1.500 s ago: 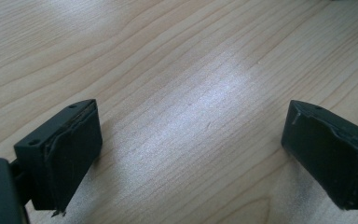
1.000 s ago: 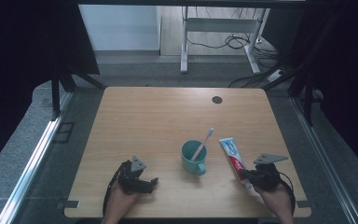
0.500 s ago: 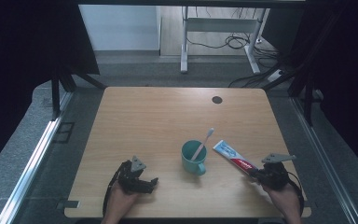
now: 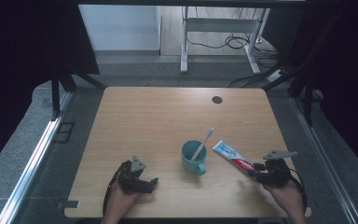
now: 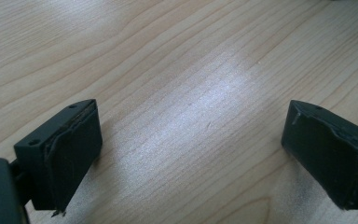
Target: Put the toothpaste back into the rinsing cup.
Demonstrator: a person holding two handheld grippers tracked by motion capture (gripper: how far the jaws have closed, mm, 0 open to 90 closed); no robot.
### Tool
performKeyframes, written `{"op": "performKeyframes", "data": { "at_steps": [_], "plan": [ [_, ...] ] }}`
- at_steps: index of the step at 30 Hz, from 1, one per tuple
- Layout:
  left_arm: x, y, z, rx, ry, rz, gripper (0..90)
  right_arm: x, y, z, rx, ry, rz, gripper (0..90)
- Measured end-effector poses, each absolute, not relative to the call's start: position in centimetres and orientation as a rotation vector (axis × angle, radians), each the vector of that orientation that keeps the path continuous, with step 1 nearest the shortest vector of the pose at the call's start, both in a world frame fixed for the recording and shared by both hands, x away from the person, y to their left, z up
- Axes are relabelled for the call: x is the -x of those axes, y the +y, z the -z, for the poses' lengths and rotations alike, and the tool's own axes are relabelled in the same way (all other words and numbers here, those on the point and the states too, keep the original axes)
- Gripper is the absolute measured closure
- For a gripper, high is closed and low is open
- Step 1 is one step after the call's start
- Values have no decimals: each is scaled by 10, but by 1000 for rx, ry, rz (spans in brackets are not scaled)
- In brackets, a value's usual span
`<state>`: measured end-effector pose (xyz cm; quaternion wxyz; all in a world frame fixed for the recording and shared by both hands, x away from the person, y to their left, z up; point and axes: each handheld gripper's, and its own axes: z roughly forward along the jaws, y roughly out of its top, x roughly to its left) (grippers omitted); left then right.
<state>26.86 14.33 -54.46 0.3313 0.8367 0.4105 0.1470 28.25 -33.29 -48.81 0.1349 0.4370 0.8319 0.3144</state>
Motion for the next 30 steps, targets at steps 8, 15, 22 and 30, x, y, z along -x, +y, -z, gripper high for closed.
{"op": "performKeyframes", "data": {
  "at_steps": [8,15,22,30],
  "plan": [
    [-269,143,545,-2187,1073,-384,49,-292,-328,490,-1234,2438,-766,285],
    [-269,143,545,-2186,1074,-384,49,-299,-324,487,-1227,2455,-684,166],
    [-269,143,545,-2186,1075,-383,49,-306,-320,483,-1208,2503,-635,138],
    [-269,143,545,-2187,1075,-383,49,-319,-317,484,-1210,2580,-628,131]
  ]
}}
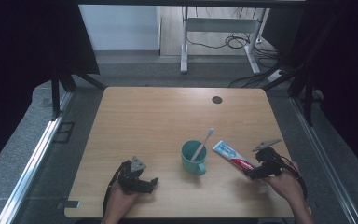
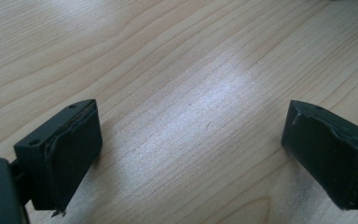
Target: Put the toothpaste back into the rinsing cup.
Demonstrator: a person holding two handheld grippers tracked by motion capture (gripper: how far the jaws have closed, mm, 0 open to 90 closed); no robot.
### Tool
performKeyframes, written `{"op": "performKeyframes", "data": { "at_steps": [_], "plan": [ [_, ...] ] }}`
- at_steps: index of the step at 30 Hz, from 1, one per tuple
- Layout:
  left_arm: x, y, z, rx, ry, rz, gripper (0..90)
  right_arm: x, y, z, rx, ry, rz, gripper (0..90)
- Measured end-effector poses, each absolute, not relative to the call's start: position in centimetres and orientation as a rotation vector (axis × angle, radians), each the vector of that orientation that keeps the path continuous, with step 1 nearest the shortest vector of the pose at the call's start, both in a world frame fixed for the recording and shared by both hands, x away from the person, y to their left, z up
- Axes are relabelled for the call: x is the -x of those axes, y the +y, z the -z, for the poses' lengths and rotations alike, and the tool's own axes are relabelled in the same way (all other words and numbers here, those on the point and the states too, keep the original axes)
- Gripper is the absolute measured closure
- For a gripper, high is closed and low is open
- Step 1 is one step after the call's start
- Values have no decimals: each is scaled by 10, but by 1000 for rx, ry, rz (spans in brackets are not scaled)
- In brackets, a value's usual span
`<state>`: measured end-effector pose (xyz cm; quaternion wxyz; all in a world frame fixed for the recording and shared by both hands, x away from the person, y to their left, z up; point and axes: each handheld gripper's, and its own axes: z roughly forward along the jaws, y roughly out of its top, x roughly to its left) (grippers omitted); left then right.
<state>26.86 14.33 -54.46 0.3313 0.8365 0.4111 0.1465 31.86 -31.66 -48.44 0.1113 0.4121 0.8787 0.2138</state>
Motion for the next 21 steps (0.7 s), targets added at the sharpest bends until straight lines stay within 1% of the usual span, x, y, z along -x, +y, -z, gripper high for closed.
{"op": "performKeyframes", "data": {
  "at_steps": [16,18,21],
  "plan": [
    [-269,144,544,-2195,1072,-382,49,-341,-295,486,-1279,2698,-444,136],
    [-269,144,544,-2195,1072,-382,49,-344,-291,486,-1264,2709,-407,168],
    [-269,144,544,-2195,1072,-382,49,-348,-286,485,-1245,2725,-368,244]
  ]
}}
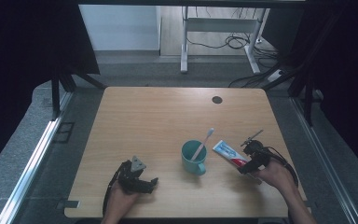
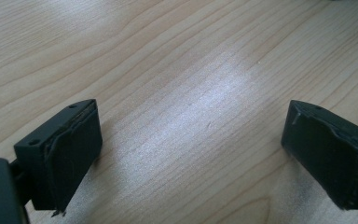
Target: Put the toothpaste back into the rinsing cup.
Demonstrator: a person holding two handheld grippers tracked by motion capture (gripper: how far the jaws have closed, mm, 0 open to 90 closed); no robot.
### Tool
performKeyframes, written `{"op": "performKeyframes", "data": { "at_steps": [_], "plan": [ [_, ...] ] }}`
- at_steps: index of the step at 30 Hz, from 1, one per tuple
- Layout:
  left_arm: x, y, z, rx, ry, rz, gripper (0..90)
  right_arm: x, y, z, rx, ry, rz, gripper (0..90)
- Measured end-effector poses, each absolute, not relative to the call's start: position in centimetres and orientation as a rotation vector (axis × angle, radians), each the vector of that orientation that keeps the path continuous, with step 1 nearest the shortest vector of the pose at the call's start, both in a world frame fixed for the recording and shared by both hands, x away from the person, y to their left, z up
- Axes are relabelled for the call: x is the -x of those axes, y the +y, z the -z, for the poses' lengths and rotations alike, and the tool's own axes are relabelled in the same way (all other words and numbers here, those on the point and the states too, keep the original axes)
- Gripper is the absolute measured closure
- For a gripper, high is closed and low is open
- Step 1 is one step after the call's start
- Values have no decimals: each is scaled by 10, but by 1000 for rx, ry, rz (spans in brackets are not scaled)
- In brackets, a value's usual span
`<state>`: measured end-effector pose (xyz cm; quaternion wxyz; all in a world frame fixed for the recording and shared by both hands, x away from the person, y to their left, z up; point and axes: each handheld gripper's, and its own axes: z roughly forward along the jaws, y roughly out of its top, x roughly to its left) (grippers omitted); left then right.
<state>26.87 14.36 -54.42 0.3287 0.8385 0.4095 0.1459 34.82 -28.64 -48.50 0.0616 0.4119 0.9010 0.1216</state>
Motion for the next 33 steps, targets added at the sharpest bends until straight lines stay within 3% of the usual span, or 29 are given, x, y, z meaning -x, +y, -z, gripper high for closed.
{"op": "performKeyframes", "data": {
  "at_steps": [6,28,33],
  "plan": [
    [-269,144,544,-2195,1071,-382,49,-357,-276,485,-1199,2768,-274,345],
    [-269,144,544,-2195,1071,-381,49,-380,-258,497,-1183,2846,-62,503],
    [-269,144,544,-2195,1071,-382,49,-379,-257,494,-1193,2837,-57,613]
  ]
}}
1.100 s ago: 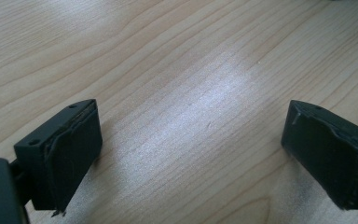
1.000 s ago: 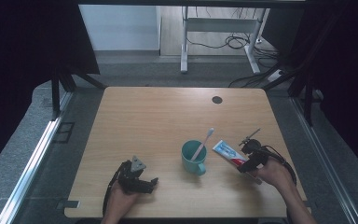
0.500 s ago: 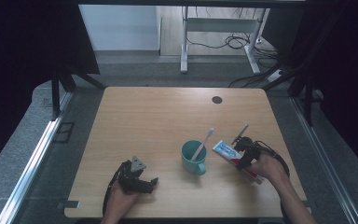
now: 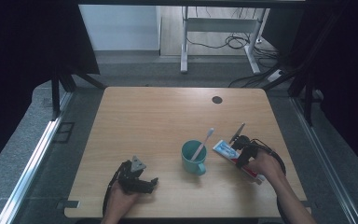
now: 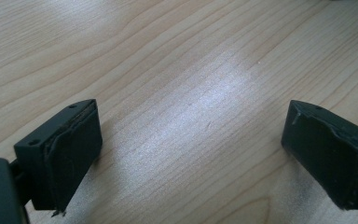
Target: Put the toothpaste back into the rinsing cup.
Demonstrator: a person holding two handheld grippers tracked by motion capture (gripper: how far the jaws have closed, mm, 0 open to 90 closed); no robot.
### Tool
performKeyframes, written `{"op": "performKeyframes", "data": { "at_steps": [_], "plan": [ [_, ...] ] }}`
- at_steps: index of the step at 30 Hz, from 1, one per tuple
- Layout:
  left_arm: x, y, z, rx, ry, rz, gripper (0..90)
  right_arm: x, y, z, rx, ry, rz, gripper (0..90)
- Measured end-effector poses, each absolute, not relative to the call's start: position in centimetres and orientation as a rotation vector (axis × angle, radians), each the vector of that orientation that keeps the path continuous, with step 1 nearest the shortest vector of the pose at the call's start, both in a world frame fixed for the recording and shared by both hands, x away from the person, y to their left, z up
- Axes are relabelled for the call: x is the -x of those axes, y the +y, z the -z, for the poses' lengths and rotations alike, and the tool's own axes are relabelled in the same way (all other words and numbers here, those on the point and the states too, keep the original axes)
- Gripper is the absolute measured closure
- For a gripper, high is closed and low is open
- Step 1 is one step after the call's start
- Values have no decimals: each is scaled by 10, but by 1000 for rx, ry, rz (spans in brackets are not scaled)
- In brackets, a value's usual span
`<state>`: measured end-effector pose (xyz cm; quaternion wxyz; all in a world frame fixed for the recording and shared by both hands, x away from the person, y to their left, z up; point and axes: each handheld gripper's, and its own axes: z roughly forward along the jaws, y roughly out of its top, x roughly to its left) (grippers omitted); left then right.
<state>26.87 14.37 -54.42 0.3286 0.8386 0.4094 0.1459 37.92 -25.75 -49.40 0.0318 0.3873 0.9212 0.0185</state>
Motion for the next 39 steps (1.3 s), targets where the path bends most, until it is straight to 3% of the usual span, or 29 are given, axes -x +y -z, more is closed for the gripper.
{"op": "performKeyframes", "data": {
  "at_steps": [13,39],
  "plan": [
    [-269,144,544,-2195,1072,-381,49,-373,-266,489,-1214,2791,-179,709],
    [-269,144,544,-2194,1072,-382,49,-358,-280,472,-1234,2721,-422,719]
  ]
}}
